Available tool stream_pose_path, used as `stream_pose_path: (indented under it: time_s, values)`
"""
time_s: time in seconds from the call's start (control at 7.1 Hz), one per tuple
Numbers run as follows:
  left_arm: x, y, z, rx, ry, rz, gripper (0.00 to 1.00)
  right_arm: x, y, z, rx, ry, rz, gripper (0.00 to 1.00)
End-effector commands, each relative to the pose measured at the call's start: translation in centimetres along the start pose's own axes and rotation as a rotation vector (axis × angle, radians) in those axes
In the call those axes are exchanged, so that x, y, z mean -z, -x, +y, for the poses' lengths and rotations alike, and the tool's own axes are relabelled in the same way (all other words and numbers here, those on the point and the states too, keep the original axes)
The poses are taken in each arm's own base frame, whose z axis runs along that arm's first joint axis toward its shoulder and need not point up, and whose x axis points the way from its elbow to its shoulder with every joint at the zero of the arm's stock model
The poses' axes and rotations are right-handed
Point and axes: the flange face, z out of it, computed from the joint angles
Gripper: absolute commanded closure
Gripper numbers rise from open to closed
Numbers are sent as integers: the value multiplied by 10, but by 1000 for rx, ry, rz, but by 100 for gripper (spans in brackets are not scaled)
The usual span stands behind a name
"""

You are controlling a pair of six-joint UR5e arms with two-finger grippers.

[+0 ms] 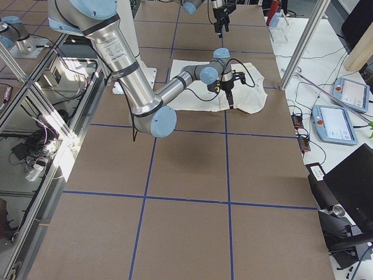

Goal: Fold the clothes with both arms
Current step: 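Move both grippers down to the hem corners nearest the robot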

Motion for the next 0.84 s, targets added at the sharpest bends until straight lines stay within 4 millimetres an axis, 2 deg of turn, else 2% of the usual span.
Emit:
stream_pose_path:
  time_s: [0.0, 0.14, 0.42, 0.56, 0.7]
  values:
    - [11, -14, 4, -28, -39, 38, 0, 49, 3, 59, -100, 8, -130, 0]
    - [11, -24, 20, 65, -32, 64, 0, 79, -2, 112, -146, 18, -187, 0]
    - [14, -64, 80, 280, -54, 57, 0, 111, -5, 197, -288, -16, -223, 0]
    - [24, -78, 114, 366, -33, 77, 0, 127, -12, 231, -345, -3, -242, 0]
    - [26, -100, 155, 445, -15, 75, 0, 134, -19, 259, -377, 6, -252, 2]
